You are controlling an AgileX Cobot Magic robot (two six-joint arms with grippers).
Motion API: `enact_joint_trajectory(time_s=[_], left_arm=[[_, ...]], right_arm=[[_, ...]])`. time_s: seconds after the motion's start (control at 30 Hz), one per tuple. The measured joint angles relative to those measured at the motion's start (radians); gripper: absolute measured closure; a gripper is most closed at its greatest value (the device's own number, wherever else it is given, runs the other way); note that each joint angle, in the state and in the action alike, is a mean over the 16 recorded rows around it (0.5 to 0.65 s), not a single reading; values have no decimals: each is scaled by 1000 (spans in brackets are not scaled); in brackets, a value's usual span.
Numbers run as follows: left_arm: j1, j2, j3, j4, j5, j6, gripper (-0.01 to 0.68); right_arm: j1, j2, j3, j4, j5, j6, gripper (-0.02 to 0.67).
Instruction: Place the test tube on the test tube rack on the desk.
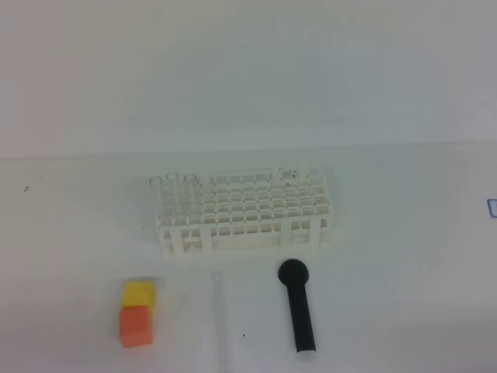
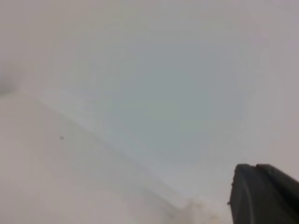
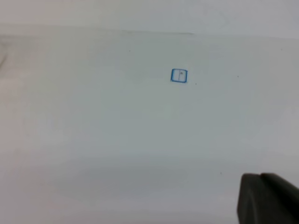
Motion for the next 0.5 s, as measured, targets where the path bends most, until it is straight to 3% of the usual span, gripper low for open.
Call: enact_joint_trajectory(time_s=[0.27, 0.5], left_arm=[[0, 0, 0, -201, -68, -129, 674], [0, 0, 0, -308, -40, -126, 674]], right_arm=[[0, 0, 0, 0, 0, 0, 650], [0, 0, 0, 0, 0, 0, 650]])
